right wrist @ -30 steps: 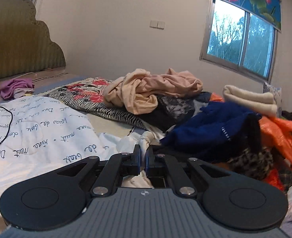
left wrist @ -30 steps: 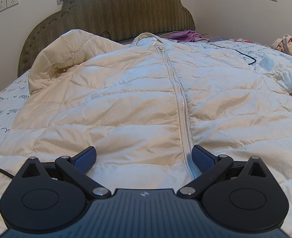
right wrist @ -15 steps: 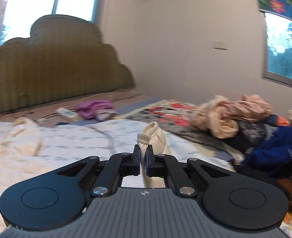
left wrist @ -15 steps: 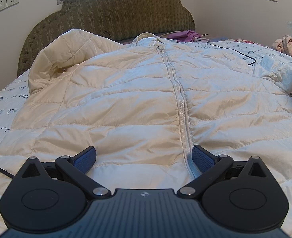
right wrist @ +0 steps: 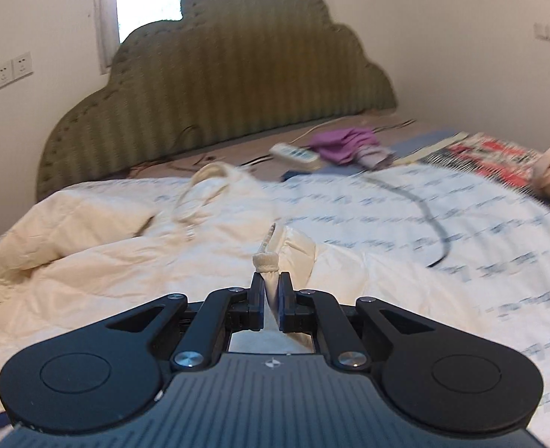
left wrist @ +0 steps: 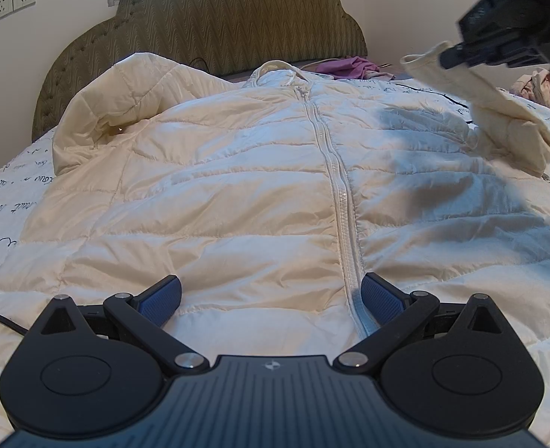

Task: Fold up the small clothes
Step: 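Lift the sleeve with the right gripper and lay it across the jacket front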

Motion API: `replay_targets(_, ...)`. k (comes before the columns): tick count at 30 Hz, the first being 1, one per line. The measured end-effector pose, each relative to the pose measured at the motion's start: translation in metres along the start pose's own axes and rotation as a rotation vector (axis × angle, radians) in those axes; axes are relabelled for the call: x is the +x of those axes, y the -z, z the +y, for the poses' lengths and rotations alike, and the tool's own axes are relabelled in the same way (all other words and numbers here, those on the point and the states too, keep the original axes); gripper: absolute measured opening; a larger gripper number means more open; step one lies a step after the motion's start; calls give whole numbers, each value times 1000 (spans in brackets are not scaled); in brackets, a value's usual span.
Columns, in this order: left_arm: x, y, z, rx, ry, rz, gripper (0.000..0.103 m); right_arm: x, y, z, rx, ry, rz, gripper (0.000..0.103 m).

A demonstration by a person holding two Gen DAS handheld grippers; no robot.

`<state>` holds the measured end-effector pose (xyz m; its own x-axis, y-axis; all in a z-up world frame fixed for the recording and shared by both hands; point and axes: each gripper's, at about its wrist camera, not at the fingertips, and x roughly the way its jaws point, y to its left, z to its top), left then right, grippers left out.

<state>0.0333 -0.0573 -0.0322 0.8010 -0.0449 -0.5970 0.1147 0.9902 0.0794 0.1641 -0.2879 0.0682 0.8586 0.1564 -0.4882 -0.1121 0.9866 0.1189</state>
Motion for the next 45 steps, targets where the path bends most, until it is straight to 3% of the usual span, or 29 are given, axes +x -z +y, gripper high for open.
replay_targets(12,0,0,0,-1,0,0,103,44,1,76,62,-235,130,11)
replay_targets(19,0,-1,1,-1,0,0,103,66,-2,119,77,-423,182,11)
replay_targets(29,0,-1,1,-1,1,0,103,80,0,167,4,-542,228,15)
replay_targets(32,0,-1,1,-1,1,1,103,88,8,175,-14,-609,298,22)
replay_targets(34,0,-1,1,-2,1,1,103,90,13,174,8,-670,339,54)
replay_targets(36,0,0,1,-2,2,1,103,80,10,168,20,-702,298,59)
replay_targets(39,0,0,-1,-2,2,0,103,61,-4,148,47,-696,203,59)
replay_targets(41,0,0,0,-2,2,0,103,55,-7,131,72,-617,186,59)
replay_targets(45,0,0,0,-3,2,0,103,76,11,107,111,-461,315,63)
